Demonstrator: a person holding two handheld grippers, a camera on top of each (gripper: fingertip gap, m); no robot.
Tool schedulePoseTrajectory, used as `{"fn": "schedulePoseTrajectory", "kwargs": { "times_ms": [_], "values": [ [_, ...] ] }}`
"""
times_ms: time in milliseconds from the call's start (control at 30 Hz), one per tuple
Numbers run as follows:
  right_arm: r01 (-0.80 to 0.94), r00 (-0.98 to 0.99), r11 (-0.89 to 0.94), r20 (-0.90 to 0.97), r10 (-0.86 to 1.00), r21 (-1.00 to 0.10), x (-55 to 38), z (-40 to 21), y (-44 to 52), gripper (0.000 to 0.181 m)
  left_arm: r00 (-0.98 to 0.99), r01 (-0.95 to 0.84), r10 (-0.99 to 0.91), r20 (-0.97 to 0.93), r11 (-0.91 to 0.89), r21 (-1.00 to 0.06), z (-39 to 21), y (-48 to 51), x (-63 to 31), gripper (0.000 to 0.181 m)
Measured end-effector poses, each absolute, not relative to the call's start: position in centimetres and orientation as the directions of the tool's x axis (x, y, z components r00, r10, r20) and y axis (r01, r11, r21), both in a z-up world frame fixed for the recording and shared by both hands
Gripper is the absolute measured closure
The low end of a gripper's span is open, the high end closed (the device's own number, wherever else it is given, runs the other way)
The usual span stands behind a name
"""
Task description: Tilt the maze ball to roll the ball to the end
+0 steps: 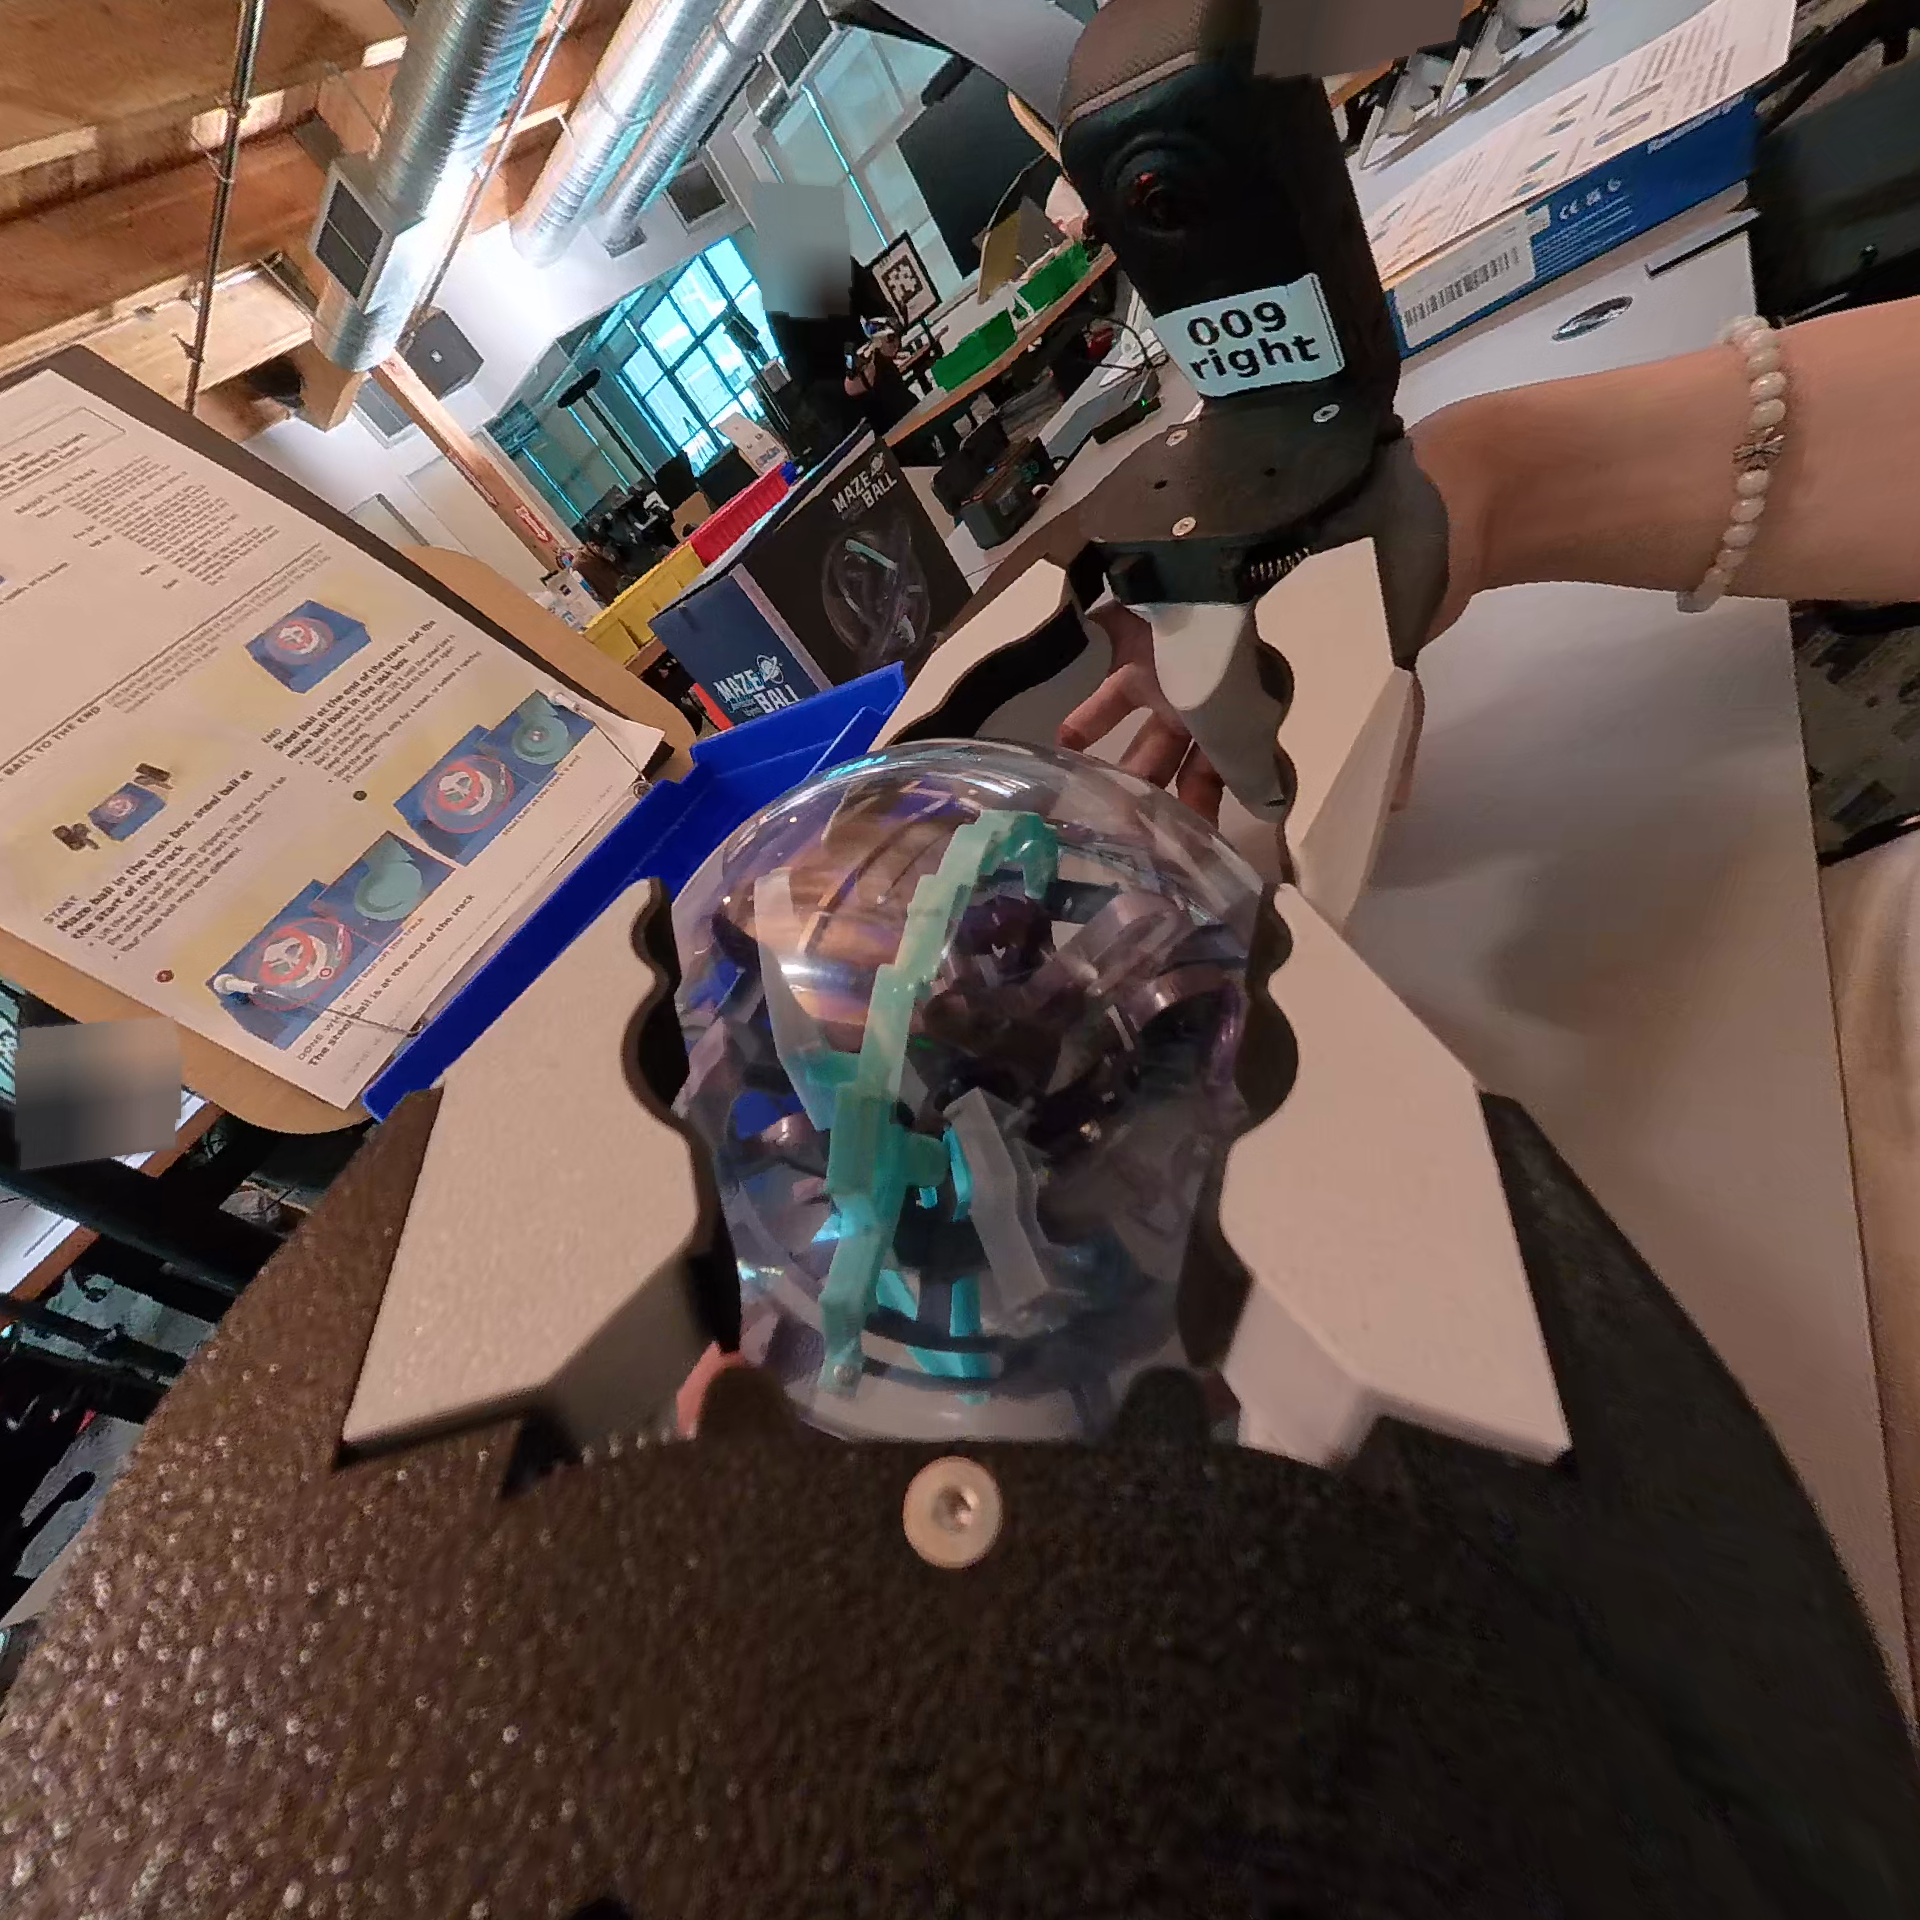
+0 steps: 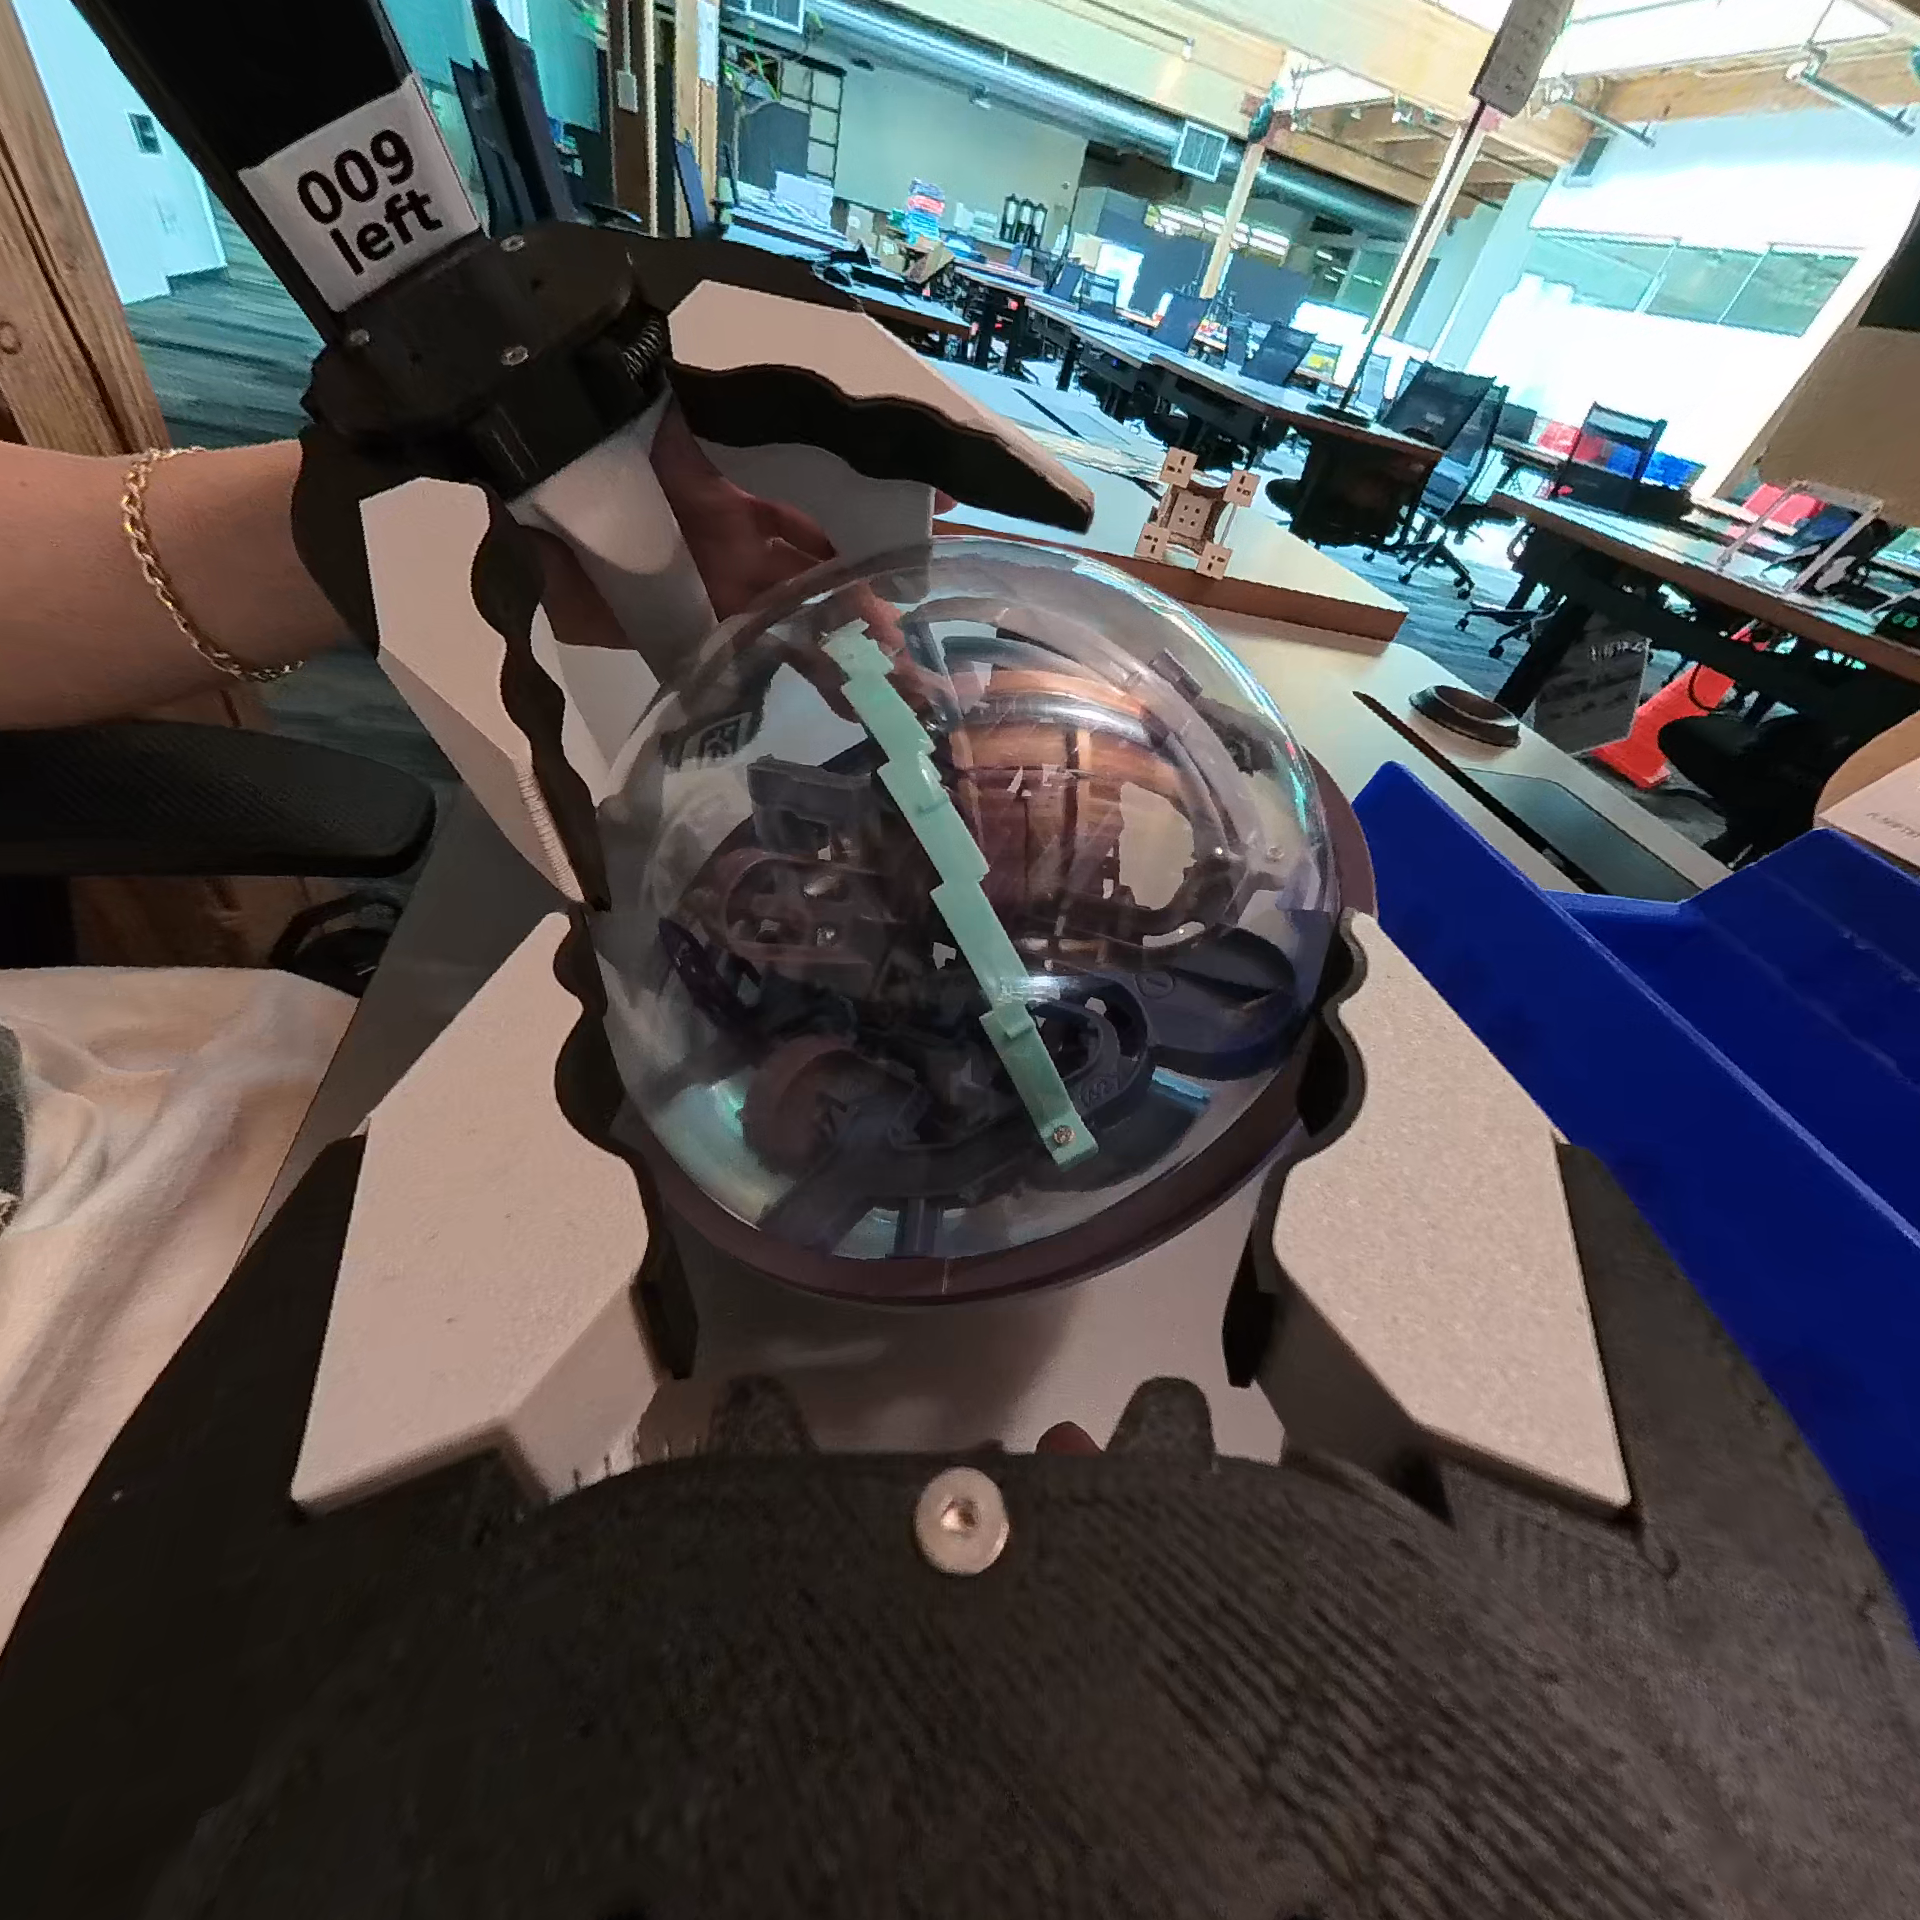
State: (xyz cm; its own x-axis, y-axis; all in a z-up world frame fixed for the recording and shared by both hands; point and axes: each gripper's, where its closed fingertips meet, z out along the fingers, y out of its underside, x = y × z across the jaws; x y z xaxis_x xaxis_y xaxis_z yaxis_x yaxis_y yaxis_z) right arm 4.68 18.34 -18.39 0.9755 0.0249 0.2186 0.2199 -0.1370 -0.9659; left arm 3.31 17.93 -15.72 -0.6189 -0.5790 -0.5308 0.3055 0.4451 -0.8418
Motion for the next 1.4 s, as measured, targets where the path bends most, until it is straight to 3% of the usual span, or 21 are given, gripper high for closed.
{"fn": "schedulePoseTrajectory", "kwargs": {
  "times_ms": [700, 1000, 1400],
  "values": [
    [0.224, 0.974, -0.154, 0.214, 0.078, -0.962, 4.8, -17.9, 18.8, 0.046, -0.646, 0.270, -0.621, -0.444, 0.358, -0.894, -15.7, 18.3, 3.5, 0.078],
    [0.256, 0.964, -0.187, 0.236, 0.122, -0.948, 4.5, -17.8, 19.5, 0.046, -0.750, 0.161, -0.542, -0.380, 0.408, -0.898, -16.2, 19.0, 4.1, 0.066],
    [0.350, 0.935, -0.265, 0.319, 0.152, -0.898, 4.3, -18.4, 21.2, 0.040, -0.822, 0.110, -0.483, -0.302, 0.386, -0.916, -16.2, 20.3, 4.4, 0.064]
  ]
}}
